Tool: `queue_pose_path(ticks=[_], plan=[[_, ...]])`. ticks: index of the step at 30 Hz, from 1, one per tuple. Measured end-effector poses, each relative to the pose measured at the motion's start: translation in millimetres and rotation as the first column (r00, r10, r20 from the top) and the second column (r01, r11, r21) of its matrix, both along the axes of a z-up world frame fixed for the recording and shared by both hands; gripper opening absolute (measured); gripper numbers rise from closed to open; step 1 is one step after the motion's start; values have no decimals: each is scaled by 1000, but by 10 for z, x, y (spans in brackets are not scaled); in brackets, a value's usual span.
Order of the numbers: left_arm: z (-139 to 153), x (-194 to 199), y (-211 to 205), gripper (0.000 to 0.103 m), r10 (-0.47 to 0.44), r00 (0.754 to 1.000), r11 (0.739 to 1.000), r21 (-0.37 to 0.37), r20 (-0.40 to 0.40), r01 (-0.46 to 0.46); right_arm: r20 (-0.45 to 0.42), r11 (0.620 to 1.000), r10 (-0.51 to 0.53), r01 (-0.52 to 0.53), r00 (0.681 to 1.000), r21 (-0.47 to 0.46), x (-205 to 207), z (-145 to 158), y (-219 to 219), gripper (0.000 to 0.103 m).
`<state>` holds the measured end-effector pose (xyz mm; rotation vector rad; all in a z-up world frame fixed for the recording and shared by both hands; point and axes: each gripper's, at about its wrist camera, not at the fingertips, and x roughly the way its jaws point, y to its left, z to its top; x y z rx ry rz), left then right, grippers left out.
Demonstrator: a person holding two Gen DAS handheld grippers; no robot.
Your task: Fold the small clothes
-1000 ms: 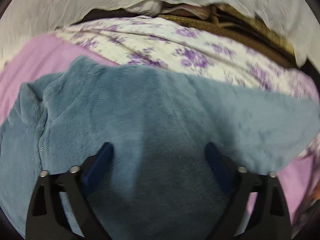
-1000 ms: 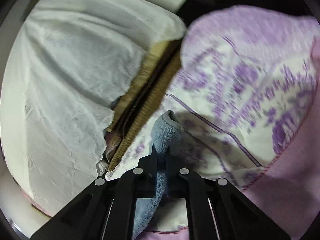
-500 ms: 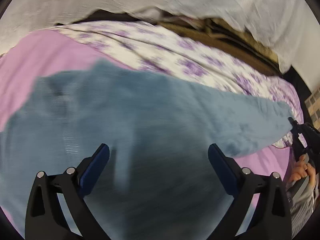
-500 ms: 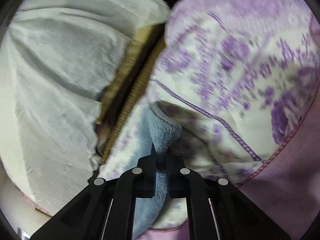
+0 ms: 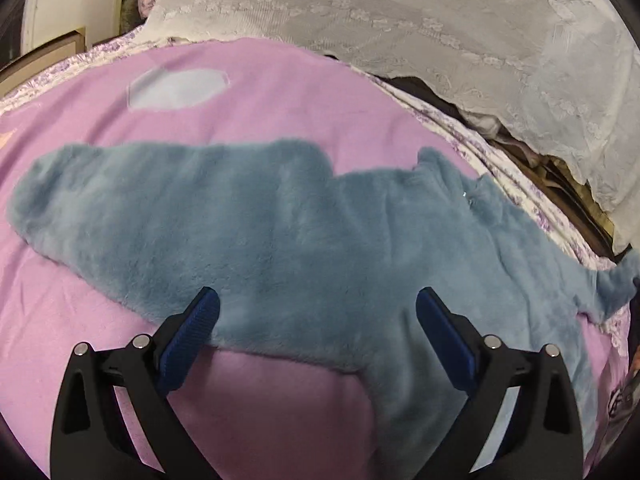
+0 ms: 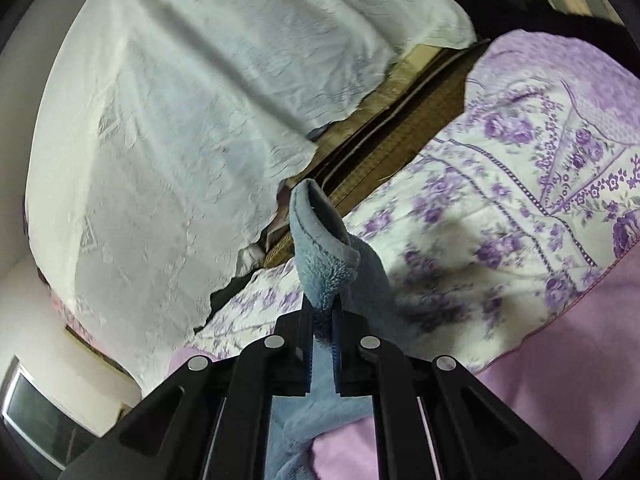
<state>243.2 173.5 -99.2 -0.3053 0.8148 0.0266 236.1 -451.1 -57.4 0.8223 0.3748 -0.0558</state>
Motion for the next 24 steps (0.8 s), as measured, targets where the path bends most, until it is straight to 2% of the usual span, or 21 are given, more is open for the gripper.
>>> queue_pose_path(ticks=[2,6,9,12,14,19,24], plan=[[5,25,-106,97,-3,1000,999,52,7,2,-10,1000,14,-14,1000,-21,15,74,162,8],[22,-13,-301,97,-74,997,989,131,34,69,-28,997,52,-53,998,-50,93,194,451,8],[18,-26,-272,98,-87,996,990,110,34,83,-37,994,84,-86,996,-70,164,293,696,8],[8,-6,-182,98,-85,996,995,47,20,84,-47,989,111,-115,993,-92,232,373,937,8],[5,-21,-156,98,-86,996,996,30,20,85,-53,986,127,-132,991,-106,269,413,1081,8],[14,-34,-193,98,-94,995,995,45,17,93,-75,974,182,-190,980,-126,380,462,1473,8],[29,-52,-173,98,-94,995,995,28,16,93,-88,958,243,-253,966,-132,455,459,1867,8]])
